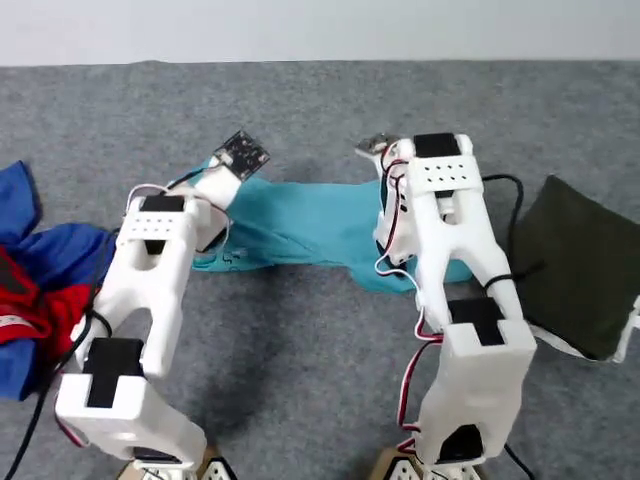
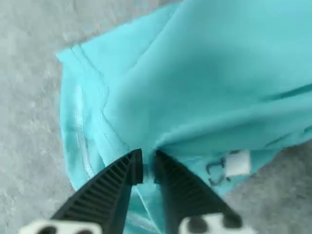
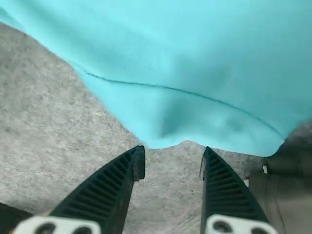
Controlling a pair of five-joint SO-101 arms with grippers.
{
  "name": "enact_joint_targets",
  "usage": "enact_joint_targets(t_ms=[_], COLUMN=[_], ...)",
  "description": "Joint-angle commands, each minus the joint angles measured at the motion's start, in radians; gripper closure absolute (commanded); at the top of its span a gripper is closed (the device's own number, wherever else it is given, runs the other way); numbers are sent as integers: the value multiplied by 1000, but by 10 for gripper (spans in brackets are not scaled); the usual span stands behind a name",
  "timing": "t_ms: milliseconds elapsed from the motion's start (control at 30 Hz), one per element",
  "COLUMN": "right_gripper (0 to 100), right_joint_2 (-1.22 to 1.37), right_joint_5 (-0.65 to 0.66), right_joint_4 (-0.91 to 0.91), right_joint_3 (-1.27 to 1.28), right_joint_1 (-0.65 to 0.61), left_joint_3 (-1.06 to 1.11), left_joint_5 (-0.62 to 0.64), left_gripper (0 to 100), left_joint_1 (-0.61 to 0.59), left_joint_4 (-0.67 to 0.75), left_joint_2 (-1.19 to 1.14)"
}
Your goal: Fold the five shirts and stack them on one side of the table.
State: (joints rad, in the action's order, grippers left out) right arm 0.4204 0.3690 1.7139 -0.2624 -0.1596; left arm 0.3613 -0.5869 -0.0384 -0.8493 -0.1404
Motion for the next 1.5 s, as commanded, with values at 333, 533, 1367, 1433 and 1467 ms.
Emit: enact_joint_targets(t_ms=[333, 533, 1367, 1433, 1467], right_gripper=[833, 940, 948, 948, 948], right_joint_2=[48, 48, 41, 41, 41], right_joint_5=[-2, 0, 35, 35, 35], right_joint_4=[-7, -7, -2, -2, -5], right_joint_3=[-6, -6, -8, -8, -8], right_joint_1=[-8, -7, 36, 48, 54], left_joint_3=[-338, -351, -736, -737, -737], left_joint_5=[-66, -170, -49, -49, -49], left_gripper=[995, 995, 995, 995, 995], left_joint_1=[57, 49, 55, 54, 54], left_joint_4=[-612, -905, -908, -908, -908], left_joint_2=[285, 313, 353, 425, 459])
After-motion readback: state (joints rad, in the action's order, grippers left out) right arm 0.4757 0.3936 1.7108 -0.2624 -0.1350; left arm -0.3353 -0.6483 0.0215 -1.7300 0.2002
